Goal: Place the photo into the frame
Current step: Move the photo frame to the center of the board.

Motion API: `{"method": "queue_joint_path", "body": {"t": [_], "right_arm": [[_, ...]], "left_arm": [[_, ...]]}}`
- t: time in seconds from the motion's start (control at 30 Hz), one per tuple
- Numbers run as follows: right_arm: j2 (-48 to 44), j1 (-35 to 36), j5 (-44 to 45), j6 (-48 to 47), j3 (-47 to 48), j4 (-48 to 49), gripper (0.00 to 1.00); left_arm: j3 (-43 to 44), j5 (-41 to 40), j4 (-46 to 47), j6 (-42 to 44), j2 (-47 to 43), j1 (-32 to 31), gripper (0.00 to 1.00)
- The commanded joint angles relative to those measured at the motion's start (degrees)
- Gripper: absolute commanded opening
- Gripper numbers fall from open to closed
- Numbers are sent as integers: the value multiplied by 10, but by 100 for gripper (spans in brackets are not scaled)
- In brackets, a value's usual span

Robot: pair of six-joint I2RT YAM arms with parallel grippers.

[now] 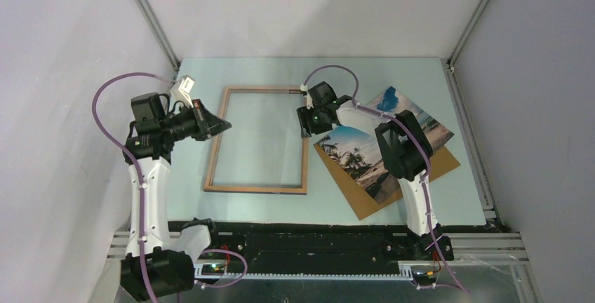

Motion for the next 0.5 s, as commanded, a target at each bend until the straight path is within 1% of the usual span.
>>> {"method": "queue_joint_path", "body": {"t": [0.0, 0.1, 0.13, 0.27, 0.47], "right_arm": [[13, 5, 21, -4, 22, -6, 58], [13, 5, 31, -8, 17, -6, 53], [12, 4, 35, -11, 15, -6, 50], [-3, 0, 42, -20, 0, -2, 41], [-26, -13, 50, -34, -26, 2, 33]], "left_arm": [[31, 23, 9, 13, -6, 6, 0], [34, 25, 10, 13, -2, 7, 0], [35, 27, 10, 13, 0, 7, 0], [39, 34, 14, 5, 10, 6, 0], [35, 39, 38, -18, 19, 5, 0]]}}
